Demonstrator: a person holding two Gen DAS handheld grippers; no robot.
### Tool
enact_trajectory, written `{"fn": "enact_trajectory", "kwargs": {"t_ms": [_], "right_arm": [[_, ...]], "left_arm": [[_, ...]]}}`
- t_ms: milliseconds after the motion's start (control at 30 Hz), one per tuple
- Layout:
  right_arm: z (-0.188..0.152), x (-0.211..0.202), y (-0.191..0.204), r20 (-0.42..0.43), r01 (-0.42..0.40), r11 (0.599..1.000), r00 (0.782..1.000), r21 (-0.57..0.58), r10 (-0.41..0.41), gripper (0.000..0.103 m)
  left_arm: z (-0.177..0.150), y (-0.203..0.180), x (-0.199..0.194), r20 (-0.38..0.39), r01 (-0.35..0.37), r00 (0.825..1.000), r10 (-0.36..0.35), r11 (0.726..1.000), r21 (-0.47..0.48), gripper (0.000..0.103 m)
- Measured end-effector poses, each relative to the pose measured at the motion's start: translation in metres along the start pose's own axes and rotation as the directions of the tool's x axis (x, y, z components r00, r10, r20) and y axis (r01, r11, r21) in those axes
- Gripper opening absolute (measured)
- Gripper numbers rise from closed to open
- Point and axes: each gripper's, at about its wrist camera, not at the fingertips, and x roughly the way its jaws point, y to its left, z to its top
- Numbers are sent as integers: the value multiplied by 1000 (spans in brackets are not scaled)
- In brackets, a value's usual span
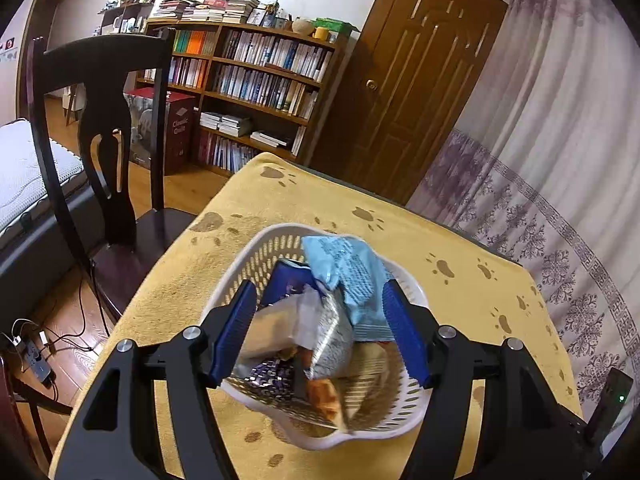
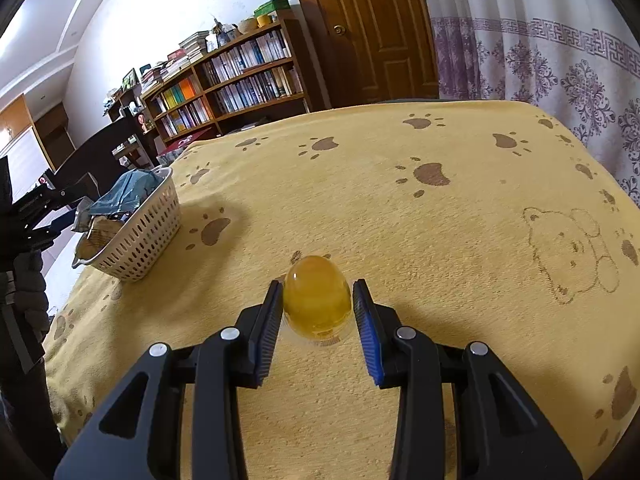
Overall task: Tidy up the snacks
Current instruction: 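Carry the yellow jelly cup into the white basket with the right tool and release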
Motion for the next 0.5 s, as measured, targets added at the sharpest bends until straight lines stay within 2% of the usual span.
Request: {"fn": "enact_trajectory", "kwargs": {"t_ms": [133,267,400,500], "right_arm": [[0,1,9,-8,-19,1000,1000,-7,19,36],[7,2,26,-16,-63,998,998,-15,62,36],[22,2,59,-13,-112,992,994,-61,112,36],[38,3,99,-7,-155,979,988,-134,155,36]], "left_arm": [[5,7,-13,46,-33,998,33,999,-4,67],[9,11,-26,97,-109,989,108,994,2,67],[12,11,-38,135,-134,982,133,991,3,67],[14,9,-49,167,-154,974,151,988,7,68]]}}
